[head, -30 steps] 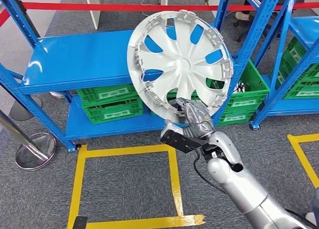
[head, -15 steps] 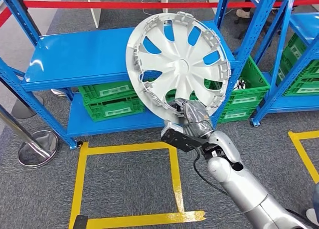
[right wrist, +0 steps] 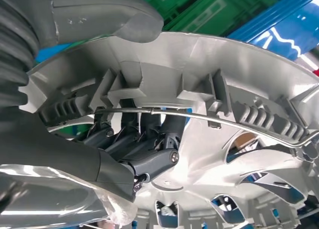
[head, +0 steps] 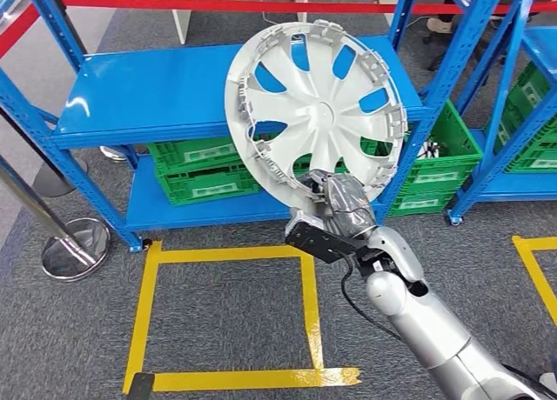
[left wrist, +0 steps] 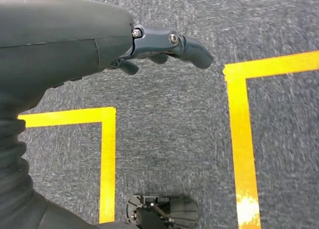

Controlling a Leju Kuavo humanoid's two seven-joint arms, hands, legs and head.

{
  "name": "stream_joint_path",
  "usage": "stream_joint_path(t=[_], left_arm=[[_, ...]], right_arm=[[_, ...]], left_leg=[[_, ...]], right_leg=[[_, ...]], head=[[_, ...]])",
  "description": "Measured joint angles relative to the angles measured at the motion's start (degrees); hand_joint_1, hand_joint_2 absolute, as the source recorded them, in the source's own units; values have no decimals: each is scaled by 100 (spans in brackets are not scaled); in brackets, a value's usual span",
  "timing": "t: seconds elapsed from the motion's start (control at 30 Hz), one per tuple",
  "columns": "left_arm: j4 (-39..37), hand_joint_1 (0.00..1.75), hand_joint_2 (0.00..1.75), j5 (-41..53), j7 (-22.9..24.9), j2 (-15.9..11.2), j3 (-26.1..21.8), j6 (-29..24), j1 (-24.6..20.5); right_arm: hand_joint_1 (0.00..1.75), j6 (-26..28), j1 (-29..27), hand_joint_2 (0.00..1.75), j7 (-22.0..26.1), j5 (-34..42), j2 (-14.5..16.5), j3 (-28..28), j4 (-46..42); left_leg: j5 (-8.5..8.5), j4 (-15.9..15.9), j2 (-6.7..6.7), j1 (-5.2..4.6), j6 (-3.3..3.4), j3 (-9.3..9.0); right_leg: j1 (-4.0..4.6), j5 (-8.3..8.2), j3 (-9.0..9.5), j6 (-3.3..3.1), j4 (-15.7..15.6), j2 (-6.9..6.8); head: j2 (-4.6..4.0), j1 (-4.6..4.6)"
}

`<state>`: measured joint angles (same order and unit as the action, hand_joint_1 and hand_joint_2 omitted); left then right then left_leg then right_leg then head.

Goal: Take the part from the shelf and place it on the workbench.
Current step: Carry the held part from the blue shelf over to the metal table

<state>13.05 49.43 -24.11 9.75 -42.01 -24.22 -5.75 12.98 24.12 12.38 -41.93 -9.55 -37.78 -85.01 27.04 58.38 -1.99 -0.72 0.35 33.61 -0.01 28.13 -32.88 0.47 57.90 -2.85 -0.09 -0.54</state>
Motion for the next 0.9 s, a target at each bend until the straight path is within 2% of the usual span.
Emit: stream_joint_path(t=[0.07,0.1,0.13,0.2,0.23,0.27,0.3,0.33,0.4,0.43,0.47,0.53,0.57,0.63,0.7,0.73,0.77,0.8,0.83,0.87,0.9], left_arm=[[1,0,175,1,-17,1,0,-2,6],[1,0,175,1,-33,1,0,-5,9],[2,0,175,1,-61,3,0,-13,6],[1,0,175,-16,-181,8,0,-50,-2],[1,0,175,-41,-270,11,0,-84,-3],[1,0,175,-83,-381,13,-1,-130,-2],[1,0,175,-137,-513,15,-6,-184,-2],[1,0,175,-194,-628,19,-19,-233,-5],[1,0,175,-282,-758,27,-64,-275,-21],[1,0,175,-302,-757,28,-86,-267,-32],[1,0,175,-314,-743,28,-101,-255,-39],[1,0,175,-322,-721,24,-117,-242,-37],[0,0,175,-325,-712,21,-125,-240,-32],[0,0,175,-331,-703,15,-138,-240,-35],[0,0,175,-334,-701,13,-141,-243,-52],[0,0,175,-334,-700,13,-142,-243,-55],[0,0,175,-334,-697,13,-143,-243,-53],[0,0,175,-334,-694,13,-143,-244,-47],[0,0,175,-334,-691,13,-144,-245,-42],[1,0,175,-334,-688,13,-144,-246,-40],[1,0,175,-334,-688,13,-144,-246,-44]], right_arm=[[175,-1,-5,175,0,1,-11,2,-5],[175,-1,-5,175,-1,2,-17,2,-6],[175,0,-5,175,-1,3,-28,3,-7],[175,1,-16,175,3,2,-63,5,-8],[175,2,-32,175,5,2,-83,7,-9],[175,3,-56,175,7,4,-106,13,-15],[175,5,-88,175,8,10,-137,26,-33],[175,7,-119,175,8,18,-173,45,-59],[175,12,-159,175,18,34,-252,104,-124],[175,14,-159,175,27,37,-280,130,-151],[175,16,-156,175,36,38,-302,154,-174],[175,18,-147,175,45,38,-327,190,-205],[175,17,-144,175,43,39,-337,212,-220],[175,7,-128,175,32,51,-383,273,-253],[175,-29,-112,175,19,89,-484,357,-290],[175,-57,-102,175,12,117,-545,402,-303],[175,-86,-93,175,4,148,-603,447,-311],[175,-110,-85,175,-3,176,-653,491,-319],[175,-127,-79,175,-10,198,-695,528,-328],[175,-135,-71,175,-15,210,-729,556,-340],[175,-139,-62,175,-17,216,-760,579,-354]], left_leg=[[-26,-35,77,11,66,16],[-43,-51,111,22,100,14],[-60,-67,147,34,131,12],[-72,-68,222,40,159,22],[-75,-66,267,38,164,23],[-76,-63,316,38,165,24],[-76,-56,375,39,165,23],[-75,-45,442,43,163,22],[-67,-5,575,44,141,44],[-69,22,633,42,119,76],[-79,42,680,45,90,113],[-109,60,772,55,35,172],[-94,78,774,58,11,189],[101,355,609,46,-38,316],[478,1077,359,49,-82,627],[628,1455,298,57,-96,788],[686,1692,267,63,-101,882],[628,1697,251,68,-98,870],[471,1467,228,69,-87,746],[262,1065,170,64,-67,538],[108,652,43,37,-42,327]], right_leg=[[-9,39,-43,60,32,-23],[-16,120,-94,87,131,25],[-23,260,-203,109,358,99],[-31,610,-559,136,1123,232],[-32,726,-734,146,1483,256],[-34,740,-835,152,1671,266],[-39,640,-827,154,1630,273],[-50,448,-706,152,1362,297],[-87,88,-328,149,590,481],[-103,9,-180,145,301,572],[-110,0,-104,141,153,638],[-103,22,-78,113,104,594],[-105,12,-78,88,99,542],[-115,-6,-68,23,76,412],[-99,-6,-66,-20,71,264],[-87,-3,-66,-29,72,186],[-78,0,-65,-33,72,107],[-71,3,-64,-36,72,34],[-65,4,-59,-36,72,-34],[-60,8,-53,-34,73,-97],[-50,13,-49,-28,73,-151]], head=[[0,3],[0,7],[0,13],[0,24],[0,24],[0,24],[0,24],[0,24],[0,24],[0,23],[0,22],[0,22],[0,21],[0,-4],[0,-27],[0,-27],[0,-27],[0,-27],[0,-27],[0,-27],[0,-27]])
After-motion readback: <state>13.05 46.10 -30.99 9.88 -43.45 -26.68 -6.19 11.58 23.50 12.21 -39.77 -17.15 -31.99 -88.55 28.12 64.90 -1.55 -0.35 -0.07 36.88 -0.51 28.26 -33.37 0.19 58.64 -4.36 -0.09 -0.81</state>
